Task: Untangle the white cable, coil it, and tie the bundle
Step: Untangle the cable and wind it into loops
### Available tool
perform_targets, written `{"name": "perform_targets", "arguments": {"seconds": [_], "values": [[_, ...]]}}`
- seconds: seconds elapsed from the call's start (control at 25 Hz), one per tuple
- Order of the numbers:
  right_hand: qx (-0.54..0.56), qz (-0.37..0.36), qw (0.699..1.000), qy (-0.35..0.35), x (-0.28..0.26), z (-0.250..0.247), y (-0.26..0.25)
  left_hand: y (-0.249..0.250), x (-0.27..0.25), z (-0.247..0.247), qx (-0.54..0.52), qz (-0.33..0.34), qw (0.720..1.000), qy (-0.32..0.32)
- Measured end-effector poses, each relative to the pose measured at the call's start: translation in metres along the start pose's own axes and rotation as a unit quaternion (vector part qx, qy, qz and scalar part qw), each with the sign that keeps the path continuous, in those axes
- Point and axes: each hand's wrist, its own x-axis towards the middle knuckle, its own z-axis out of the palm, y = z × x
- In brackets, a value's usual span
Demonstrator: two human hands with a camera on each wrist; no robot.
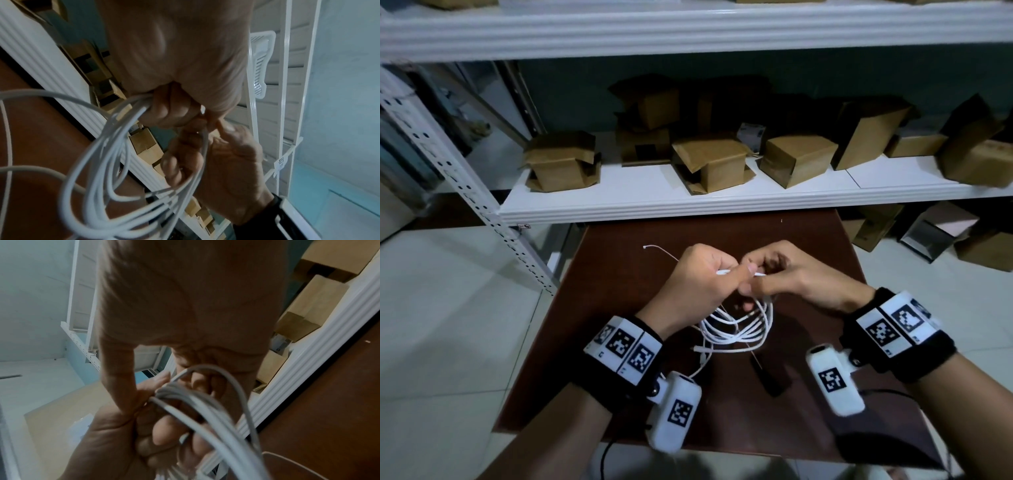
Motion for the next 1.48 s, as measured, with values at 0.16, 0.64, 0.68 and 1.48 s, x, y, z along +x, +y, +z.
{"name": "perform_targets", "arguments": {"seconds": [0.16,0.64,0.68,1.48], "values": [[-0.018,0.093,0.995,-0.028,0.003,0.021,0.002,-0.005,0.0,0.005,0.071,0.002,0.997,0.009],[0.146,0.068,0.985,0.066,0.003,0.02,-0.01,-0.007,-0.002,-0.026,-0.213,-0.067,0.965,-0.138],[0.152,0.069,0.984,0.067,0.003,0.018,-0.009,-0.009,-0.002,-0.025,-0.219,-0.067,0.964,-0.139],[0.287,0.055,0.941,0.168,-0.008,-0.023,-0.014,-0.053,-0.002,-0.02,-0.005,-0.078,0.985,-0.153]]}}
